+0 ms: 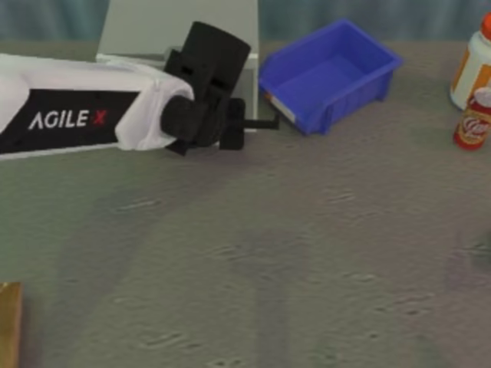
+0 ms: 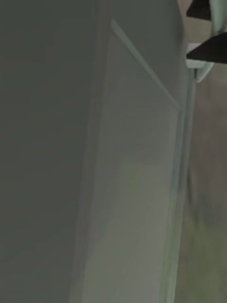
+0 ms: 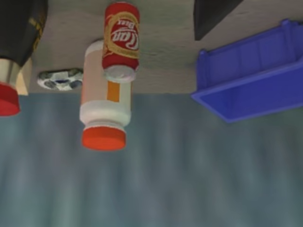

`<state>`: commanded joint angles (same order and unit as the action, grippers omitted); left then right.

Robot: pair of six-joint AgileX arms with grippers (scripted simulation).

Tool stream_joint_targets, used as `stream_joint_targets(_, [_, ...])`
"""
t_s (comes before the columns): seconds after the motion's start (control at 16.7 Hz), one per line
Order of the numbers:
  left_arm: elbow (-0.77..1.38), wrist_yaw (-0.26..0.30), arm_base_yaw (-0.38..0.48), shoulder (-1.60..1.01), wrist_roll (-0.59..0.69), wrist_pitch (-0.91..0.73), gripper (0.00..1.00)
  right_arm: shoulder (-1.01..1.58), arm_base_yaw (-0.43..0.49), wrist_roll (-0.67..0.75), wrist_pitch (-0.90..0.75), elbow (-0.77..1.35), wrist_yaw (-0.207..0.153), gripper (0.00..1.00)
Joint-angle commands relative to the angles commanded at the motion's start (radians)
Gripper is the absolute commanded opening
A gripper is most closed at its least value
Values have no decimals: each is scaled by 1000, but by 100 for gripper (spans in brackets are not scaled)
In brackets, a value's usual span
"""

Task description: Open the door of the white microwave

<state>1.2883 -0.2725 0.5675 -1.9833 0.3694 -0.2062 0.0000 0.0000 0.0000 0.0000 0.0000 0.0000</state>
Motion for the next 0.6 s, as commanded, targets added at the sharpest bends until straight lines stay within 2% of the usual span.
stream_joint_targets(0.6, [-44,35,-7,33,-43,28,0,0,0,0,0,0,0,100])
